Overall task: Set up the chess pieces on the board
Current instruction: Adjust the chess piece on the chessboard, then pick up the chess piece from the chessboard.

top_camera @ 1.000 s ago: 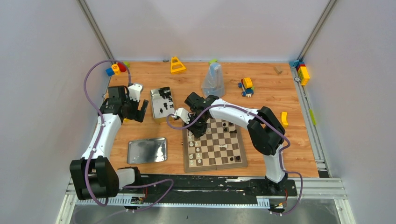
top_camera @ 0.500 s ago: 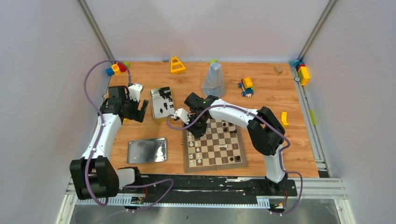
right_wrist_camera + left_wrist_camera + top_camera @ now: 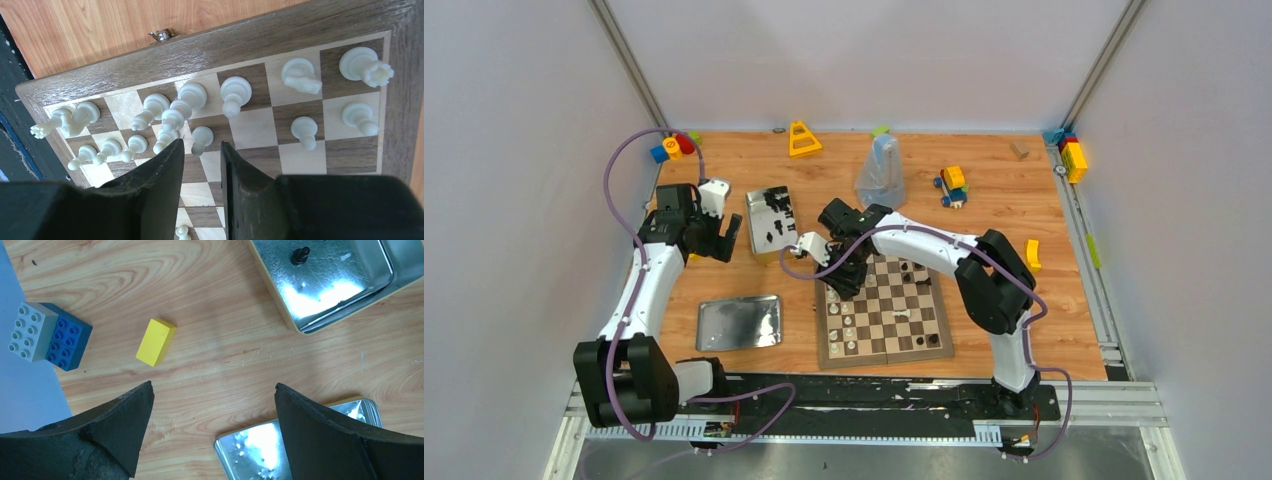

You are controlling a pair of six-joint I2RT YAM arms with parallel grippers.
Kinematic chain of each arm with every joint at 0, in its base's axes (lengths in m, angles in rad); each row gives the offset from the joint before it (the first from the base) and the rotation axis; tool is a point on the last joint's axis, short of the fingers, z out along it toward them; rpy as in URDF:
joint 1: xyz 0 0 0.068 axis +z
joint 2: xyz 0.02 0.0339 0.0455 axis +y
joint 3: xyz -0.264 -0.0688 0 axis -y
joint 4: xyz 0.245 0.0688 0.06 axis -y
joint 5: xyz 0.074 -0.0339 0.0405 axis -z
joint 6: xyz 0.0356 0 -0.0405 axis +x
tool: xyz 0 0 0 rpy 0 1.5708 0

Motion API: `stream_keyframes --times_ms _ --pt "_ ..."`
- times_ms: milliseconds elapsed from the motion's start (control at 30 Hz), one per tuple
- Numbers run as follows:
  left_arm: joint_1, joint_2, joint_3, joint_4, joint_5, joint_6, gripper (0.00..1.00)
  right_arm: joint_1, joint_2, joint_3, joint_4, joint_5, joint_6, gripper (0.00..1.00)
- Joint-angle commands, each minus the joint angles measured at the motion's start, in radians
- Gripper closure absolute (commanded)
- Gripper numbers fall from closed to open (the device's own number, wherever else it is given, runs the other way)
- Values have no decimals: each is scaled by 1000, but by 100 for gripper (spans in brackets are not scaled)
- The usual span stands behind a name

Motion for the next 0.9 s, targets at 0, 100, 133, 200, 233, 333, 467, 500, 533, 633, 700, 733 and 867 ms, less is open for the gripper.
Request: stream_keyframes --times_ms 0,100,133,200,233,333,467,500,533,633,700,733,867 --pt "11 2 10 11 18 4 2 -4 -93 34 -1 20 3 65" --pt "11 3 11 10 18 4 2 -20 -128 29 -1 36 3 59" --pt "11 2 11 10 19 5 2 -28 -139 25 -1 38 3 58" --pt "10 1 12 10 18 4 2 -48 -158 14 0 41 3 57" --pt "11 1 12 10 19 4 2 -60 -165 7 2 45 3 56" --pt "11 0 13 9 20 3 2 -106 -179 -11 5 49 5 55" --pt "11 -1 13 7 20 3 2 -161 -176 -35 17 47 14 52" --pt "11 -1 14 6 20 3 2 -172 -174 -43 18 46 14 52" --pt "11 -1 14 6 20 3 2 -181 -172 -50 21 42 15 52" --pt "12 -1 15 6 21 3 2 -194 -163 -67 30 28 14 51" --pt "11 0 15 6 20 3 2 -198 -156 -80 38 23 14 51" --pt "10 0 14 6 20 3 2 -197 -153 -85 42 17 16 50" --pt "12 5 15 6 20 3 2 -197 -132 -92 50 -12 24 50"
